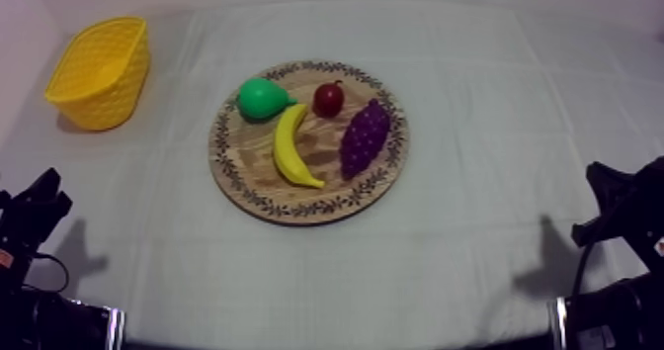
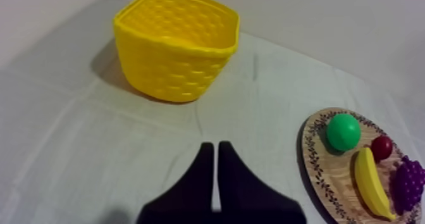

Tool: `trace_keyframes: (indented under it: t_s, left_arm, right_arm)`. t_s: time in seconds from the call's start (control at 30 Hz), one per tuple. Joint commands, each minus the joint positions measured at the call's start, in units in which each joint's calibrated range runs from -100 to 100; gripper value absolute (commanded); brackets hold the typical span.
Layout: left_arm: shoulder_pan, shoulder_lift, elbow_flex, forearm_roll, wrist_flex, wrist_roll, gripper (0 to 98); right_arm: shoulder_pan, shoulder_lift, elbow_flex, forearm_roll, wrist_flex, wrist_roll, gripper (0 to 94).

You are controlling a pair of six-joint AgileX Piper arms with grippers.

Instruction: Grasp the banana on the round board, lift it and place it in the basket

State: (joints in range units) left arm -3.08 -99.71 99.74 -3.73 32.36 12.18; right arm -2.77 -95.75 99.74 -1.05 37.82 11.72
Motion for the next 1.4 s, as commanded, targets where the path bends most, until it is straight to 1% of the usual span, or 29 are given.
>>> trace_keyframes:
  t_s: [0.0, 0.47, 0.53, 0.67, 0.73, 0.83, 0.93, 1.07, 1.13, 1.3, 1.37]
  left_arm:
    - [0.0, -0.03, 0.03, -0.01, -0.02, 0.0, 0.1]
    - [0.0, -0.03, -0.1, 0.01, -0.02, -0.04, 0.1]
    - [-0.15, -0.03, -0.64, 0.04, 0.8, -1.0, 0.7]
    - [-0.26, 0.69, -1.21, -0.05, 1.47, -5.55, 1.4]
    - [-0.26, 2.46, -1.89, 0.8, 1.58, -6.19, 0.8]
    - [-0.58, 7.16, -4.27, 3.4, 1.69, -7.46, 0.3]
    - [-0.37, 13.57, -8.59, 4.88, 2.58, -6.88, 1.2]
    - [0.76, 23.44, -16.35, 5.28, 4.69, -6.14, 3.7]
    - [1.29, 28.69, -20.82, 5.21, 6.34, -5.81, 3.6]
    - [2.58, 41.41, -32.7, 4.13, 11.79, -2.75, 0.8]
    - [3.26, 46.16, -37.19, 3.89, 13.78, -2.05, 0.4]
  right_arm:
    - [0.02, -0.01, 0.04, 0.0, 0.08, 0.02, 0.4]
    - [0.02, -0.01, 0.04, 0.0, 0.08, -0.01, 0.4]
    - [0.02, -0.01, 0.04, 0.0, 0.08, 0.01, 0.4]
    - [0.02, -0.01, 0.04, 0.0, 0.08, 0.0, 0.4]
    - [0.02, -0.01, 0.04, 0.0, 0.08, 0.0, 0.4]
    - [0.02, -0.01, 0.04, 0.0, 0.08, 0.0, 0.4]
    - [0.02, -0.01, 0.04, 0.0, 0.08, 0.02, 0.4]
    - [0.02, -0.01, 0.04, 0.0, 0.08, 0.01, 0.4]
    - [0.02, -0.01, 0.04, 0.0, 0.08, 0.01, 0.4]
    - [0.02, -0.01, 0.04, 0.0, 0.08, 0.0, 0.4]
    - [0.02, -0.01, 0.04, 0.0, 0.08, 0.01, 0.4]
